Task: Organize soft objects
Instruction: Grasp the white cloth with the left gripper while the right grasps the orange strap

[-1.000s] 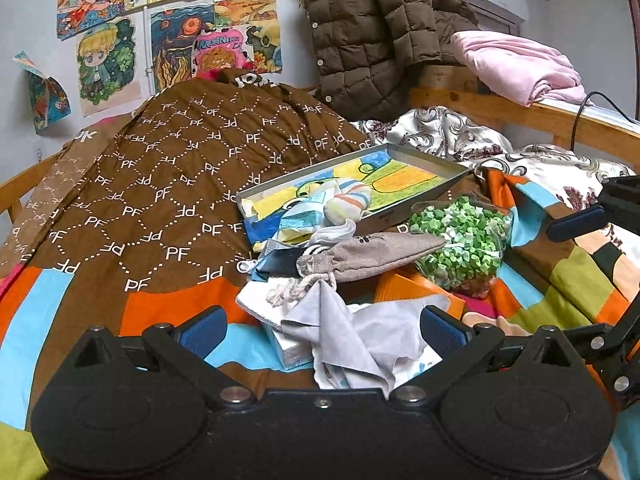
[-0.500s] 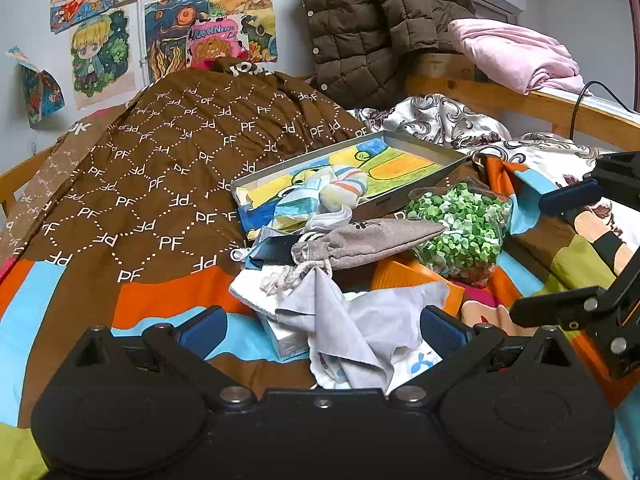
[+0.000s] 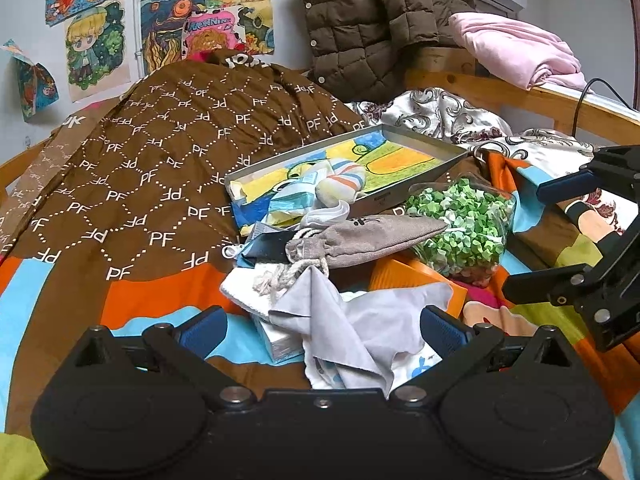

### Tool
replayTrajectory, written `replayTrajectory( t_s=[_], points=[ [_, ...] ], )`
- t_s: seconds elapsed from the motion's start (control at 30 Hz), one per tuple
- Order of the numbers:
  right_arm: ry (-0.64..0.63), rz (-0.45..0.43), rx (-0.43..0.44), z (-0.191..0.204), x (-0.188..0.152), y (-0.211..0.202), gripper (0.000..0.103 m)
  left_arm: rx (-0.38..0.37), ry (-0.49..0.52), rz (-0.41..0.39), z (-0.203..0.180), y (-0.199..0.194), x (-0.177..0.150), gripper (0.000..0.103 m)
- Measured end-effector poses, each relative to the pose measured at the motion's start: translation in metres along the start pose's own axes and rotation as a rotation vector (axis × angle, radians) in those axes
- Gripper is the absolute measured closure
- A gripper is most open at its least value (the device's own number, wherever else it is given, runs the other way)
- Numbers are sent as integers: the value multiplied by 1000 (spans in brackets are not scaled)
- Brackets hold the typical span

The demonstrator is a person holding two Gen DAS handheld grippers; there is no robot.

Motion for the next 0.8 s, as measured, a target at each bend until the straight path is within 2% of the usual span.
replayTrajectory(
  t_s=[0.33, 0.67, 0.8],
  points=[
    [-10, 56, -4, -7, -12, 33, 1, -21, -7, 41, -1, 18, -2, 1],
    [-60, 71, -2, -1, -18, 74, 1, -13, -27, 75, -1, 34, -1, 1],
    [-75, 79, 8, 2, -23, 88, 2, -31, -27, 93, -2, 38, 0, 8]
  ],
)
Point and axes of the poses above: each gripper's, at about its wrist camera, not at the fingertips, and y roughly the way its jaws point, z to its left, x to its top, the point moved 5 cm from there along y, roughly the way its jaws point, and after that the axes turned 4 degrees about -x, right-handed, at the moved point
